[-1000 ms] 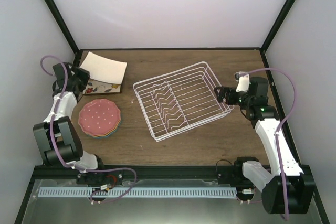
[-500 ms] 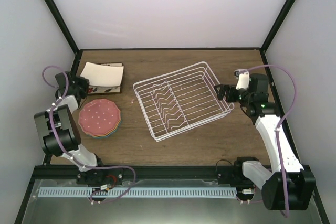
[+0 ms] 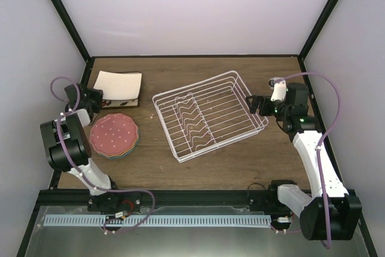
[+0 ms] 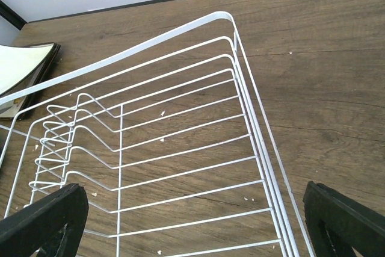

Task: Unload the plates from the dish rack

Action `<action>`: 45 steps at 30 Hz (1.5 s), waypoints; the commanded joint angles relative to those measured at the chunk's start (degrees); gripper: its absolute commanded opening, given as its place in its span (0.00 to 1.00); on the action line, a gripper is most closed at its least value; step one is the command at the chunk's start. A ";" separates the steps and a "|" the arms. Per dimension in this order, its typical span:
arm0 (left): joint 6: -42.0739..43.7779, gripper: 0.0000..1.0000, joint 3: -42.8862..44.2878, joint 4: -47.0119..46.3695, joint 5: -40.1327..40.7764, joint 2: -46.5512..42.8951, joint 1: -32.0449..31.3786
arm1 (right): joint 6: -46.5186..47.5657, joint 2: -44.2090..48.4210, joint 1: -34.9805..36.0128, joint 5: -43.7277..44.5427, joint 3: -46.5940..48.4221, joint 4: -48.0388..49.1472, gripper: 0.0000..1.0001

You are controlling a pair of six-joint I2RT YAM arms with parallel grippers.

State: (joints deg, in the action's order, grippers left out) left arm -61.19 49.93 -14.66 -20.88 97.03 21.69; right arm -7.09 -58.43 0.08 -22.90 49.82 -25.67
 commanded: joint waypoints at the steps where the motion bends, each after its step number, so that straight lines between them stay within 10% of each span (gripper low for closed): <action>1: -0.12 0.26 1.67 -4.68 -1.47 1.40 0.45 | 0.28 1.02 -0.60 0.44 2.34 -1.04 1.00; 16: -0.83 0.60 3.69 3.62 0.39 4.62 0.59 | 0.33 1.14 -0.60 0.61 2.47 -1.38 1.00; 45: -8.76 0.72 9.61 29.22 5.68 4.62 -0.05 | -0.38 2.10 -0.60 0.01 2.12 -2.01 1.00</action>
State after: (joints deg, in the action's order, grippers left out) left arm -66.87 59.64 6.61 -15.97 101.93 21.96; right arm -7.16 -57.30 0.08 -22.52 49.82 -27.09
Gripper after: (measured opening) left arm 0.715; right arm 0.998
